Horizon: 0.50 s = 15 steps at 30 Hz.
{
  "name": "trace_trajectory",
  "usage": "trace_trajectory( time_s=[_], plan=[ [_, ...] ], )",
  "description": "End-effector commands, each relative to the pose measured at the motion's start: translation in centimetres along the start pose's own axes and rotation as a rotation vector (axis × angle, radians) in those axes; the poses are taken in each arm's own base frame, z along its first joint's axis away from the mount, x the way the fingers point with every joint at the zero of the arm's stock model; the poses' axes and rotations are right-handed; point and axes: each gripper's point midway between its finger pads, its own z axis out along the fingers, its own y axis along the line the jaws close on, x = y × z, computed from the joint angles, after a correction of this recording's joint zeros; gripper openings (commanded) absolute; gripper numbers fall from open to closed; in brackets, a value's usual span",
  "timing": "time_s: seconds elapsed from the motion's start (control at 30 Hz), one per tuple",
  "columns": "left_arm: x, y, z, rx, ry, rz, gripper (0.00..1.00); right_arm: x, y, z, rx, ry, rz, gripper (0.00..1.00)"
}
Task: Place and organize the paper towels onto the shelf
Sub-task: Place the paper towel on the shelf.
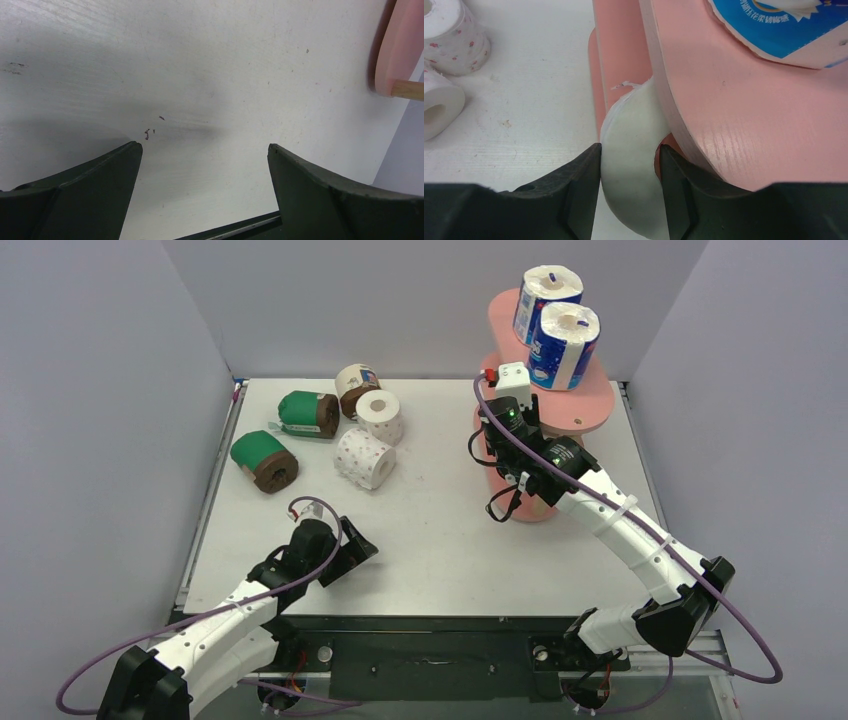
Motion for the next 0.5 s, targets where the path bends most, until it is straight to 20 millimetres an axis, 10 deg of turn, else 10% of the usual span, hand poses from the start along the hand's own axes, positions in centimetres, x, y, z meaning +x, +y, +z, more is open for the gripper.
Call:
trace_trajectory(
  time_s=[0.0,0.47],
  plan=[
    [-1.58,-2.61,-0.36,0.079,-0.042,-0.008,0.97,-1.85,-2.64,-0.7,0.075,-0.058,0.046,0.44],
    [-1.41,-2.54,-0.29,0.083,-0.038,-0.013,0.97,-2.33,-3.27,-0.98,0.091,-0.067,0.047,0.32]
  ],
)
